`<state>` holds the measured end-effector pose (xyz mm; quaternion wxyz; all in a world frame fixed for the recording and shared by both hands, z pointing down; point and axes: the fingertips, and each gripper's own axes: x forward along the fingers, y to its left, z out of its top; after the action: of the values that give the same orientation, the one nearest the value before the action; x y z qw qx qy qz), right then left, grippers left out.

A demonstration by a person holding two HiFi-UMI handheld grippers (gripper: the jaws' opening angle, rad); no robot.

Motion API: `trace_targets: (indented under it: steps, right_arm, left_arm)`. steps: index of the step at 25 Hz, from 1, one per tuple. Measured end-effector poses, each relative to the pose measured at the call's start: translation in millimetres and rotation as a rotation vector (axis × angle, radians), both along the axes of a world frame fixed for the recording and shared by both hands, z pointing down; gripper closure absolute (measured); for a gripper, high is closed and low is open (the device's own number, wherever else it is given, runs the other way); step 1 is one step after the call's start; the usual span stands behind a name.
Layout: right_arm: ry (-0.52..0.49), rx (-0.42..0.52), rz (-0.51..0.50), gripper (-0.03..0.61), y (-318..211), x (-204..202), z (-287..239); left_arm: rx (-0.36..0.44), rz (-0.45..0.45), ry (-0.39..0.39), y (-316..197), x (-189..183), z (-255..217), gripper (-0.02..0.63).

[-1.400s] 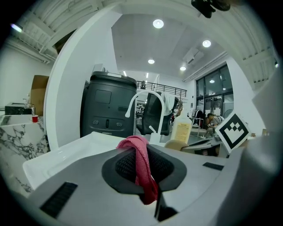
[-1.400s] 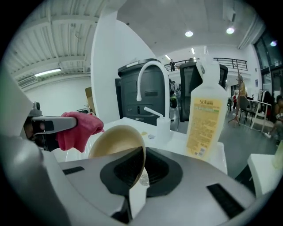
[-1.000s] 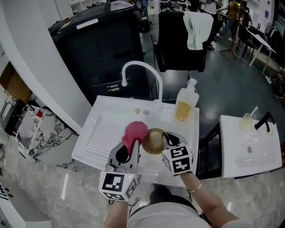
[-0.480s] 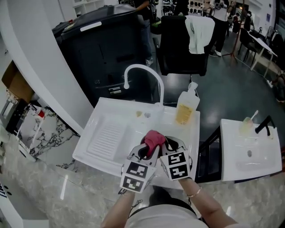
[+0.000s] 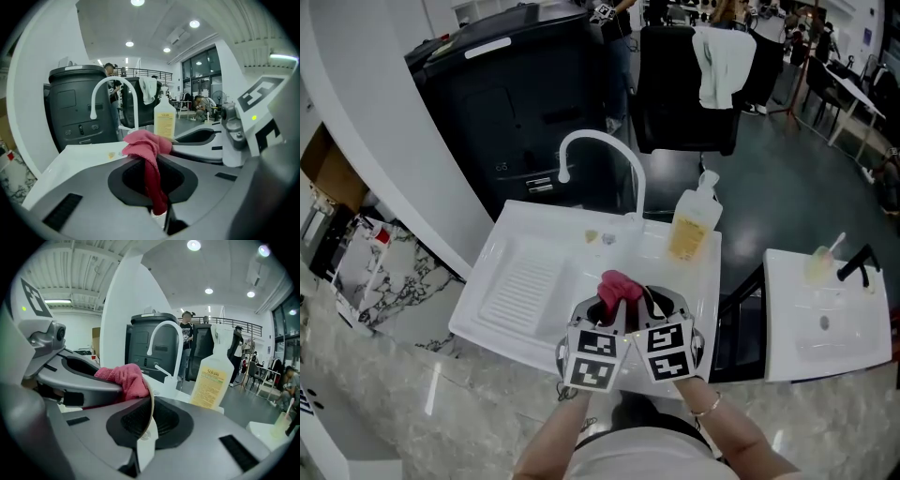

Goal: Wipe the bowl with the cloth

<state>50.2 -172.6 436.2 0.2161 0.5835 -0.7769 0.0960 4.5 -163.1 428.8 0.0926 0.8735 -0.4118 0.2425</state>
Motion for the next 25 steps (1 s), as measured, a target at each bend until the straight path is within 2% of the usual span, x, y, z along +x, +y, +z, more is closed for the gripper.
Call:
trace_targets:
  steps: [16,19,21,25]
  right_arm:
    - [-0.012,-0.053,0.029,0.563,-19.6,5.6,20.7]
    - [-0.012,-0.056,0.016,0.563,-20.5,0.0,22.7]
    - [-0.017,-0.057,0.002,0.563,-20.9,-6.1,22.7]
    - [-0.033,-0.045,-0.029,0.561,-19.5,-19.1,17.0]
  left_arm:
    - [-0.029,-0.204,0.103,-7.1,-77.3,-13.8,0.571]
    - [-0.022,-0.182,0.137,2.0,-73.3,-26.5,0.570]
    - [-0.025,-0.131,0.149,7.3,-58.5,-31.5,0.571]
    - [-0.075,-0.037,0.111,9.5,-27.2,-15.8,0.571]
